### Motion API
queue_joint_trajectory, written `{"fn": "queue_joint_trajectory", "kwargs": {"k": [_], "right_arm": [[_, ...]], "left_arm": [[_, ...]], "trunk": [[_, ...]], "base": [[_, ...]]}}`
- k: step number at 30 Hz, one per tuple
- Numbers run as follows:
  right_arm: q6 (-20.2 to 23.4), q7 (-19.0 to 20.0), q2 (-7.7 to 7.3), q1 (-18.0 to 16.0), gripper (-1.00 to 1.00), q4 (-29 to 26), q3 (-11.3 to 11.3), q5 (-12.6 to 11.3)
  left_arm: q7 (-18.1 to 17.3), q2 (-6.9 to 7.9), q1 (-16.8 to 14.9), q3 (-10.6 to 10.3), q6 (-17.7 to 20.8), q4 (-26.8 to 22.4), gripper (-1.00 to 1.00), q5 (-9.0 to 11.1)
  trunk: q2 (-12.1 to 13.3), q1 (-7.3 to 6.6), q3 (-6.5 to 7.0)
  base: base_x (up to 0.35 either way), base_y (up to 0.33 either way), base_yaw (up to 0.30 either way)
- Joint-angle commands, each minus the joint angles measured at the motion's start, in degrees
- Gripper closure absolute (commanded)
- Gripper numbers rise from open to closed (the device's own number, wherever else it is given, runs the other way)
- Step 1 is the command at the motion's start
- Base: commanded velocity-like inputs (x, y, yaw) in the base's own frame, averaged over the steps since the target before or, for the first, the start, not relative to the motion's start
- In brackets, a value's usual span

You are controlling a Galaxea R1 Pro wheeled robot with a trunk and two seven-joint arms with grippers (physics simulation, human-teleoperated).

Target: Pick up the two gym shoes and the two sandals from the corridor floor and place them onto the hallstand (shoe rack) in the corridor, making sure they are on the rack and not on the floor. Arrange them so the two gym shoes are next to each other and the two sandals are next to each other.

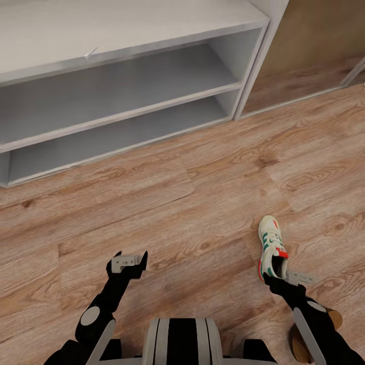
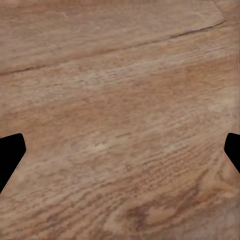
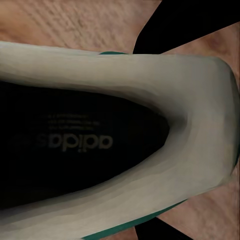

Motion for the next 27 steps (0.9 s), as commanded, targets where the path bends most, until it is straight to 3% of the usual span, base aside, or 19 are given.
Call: {"fn": "queue_joint_trajectory", "kwargs": {"k": [1,12,20,27], "right_arm": [[1.0,-0.4,-0.02,0.0,1.00,-0.1,0.1,-0.6],[2.8,-0.4,-0.02,0.0,1.00,-0.1,0.1,-0.6],[3.8,-0.5,0.04,0.0,1.00,0.2,0.2,-0.6],[3.8,-0.4,0.28,0.0,1.00,0.5,0.3,-0.5]], "left_arm": [[0.7,0.03,0.1,-0.1,0.1,-0.1,-1.00,0.4],[8.1,0.00,0.0,-0.4,0.4,-0.1,-1.00,0.5],[8.7,0.11,-2.4,0.2,3.4,0.4,-1.00,0.9],[8.7,0.09,-5.2,0.6,4.0,5.1,-1.00,1.0]], "trunk": [[0.0,-0.03,0.20],[0.1,-0.32,2.64],[3.3,-2.07,4.07],[6.2,-3.61,5.33]], "base": [[0.000,0.000,0.000],[0.000,0.000,0.000],[0.000,0.000,0.000],[0.000,0.000,0.000]]}}
